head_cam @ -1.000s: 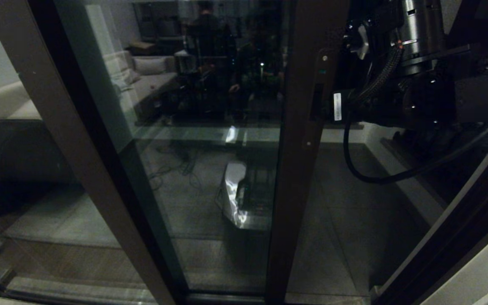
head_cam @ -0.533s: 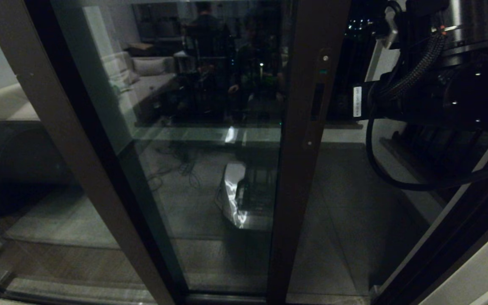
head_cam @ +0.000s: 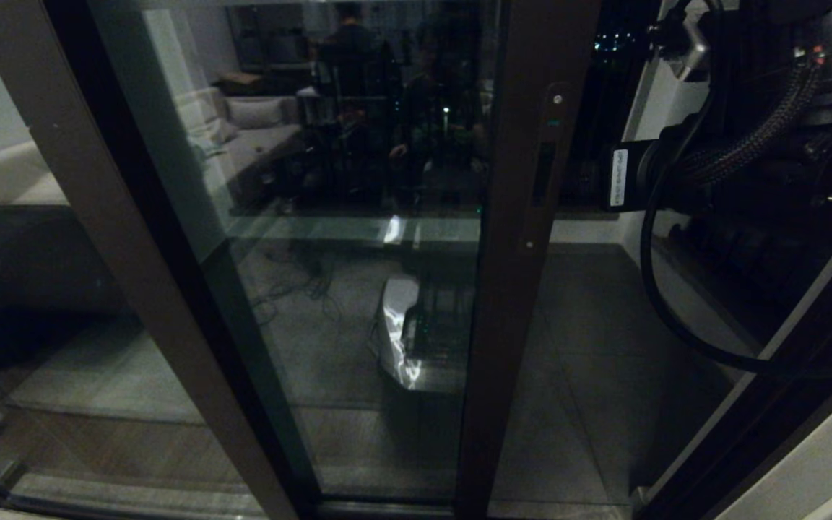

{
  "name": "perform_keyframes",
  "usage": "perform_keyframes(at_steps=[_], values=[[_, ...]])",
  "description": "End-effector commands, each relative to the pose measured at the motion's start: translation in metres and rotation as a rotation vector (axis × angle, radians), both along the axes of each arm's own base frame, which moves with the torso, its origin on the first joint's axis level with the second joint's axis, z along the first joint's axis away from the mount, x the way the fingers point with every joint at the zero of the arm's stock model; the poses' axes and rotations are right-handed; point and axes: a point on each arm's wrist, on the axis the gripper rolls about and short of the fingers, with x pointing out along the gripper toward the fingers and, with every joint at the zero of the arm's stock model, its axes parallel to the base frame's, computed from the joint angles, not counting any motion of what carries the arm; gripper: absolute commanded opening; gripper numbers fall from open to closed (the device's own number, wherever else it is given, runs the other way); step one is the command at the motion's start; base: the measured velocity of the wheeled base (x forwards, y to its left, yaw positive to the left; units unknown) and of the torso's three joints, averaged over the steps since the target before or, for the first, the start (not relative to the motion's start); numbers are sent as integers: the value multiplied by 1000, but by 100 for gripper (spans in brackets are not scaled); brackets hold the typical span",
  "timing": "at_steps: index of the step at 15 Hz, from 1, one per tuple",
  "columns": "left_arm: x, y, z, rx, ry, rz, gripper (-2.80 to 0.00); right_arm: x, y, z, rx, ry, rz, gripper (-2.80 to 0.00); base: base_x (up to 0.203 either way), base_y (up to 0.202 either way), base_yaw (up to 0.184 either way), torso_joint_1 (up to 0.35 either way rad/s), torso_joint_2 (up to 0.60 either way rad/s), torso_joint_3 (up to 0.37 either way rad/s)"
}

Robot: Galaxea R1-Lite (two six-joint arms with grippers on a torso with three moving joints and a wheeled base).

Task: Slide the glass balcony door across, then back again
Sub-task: Close the slid door

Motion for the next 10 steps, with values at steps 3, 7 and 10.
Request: perform_keyframes(at_steps=[3, 7, 10], values=[[0, 0, 0, 1, 1, 0, -280, -32, -14, 4, 52, -56, 156, 0, 0, 0, 0, 0, 0, 0], [0, 0, 0, -1, 1, 0, -280, -11, -3, -3, -20, -52, 87, 0, 0, 0, 0, 0, 0, 0], [0, 0, 0, 0, 1, 0, -280, -1, 7, -4, -48, -54, 29, 0, 0, 0, 0, 0, 0, 0]])
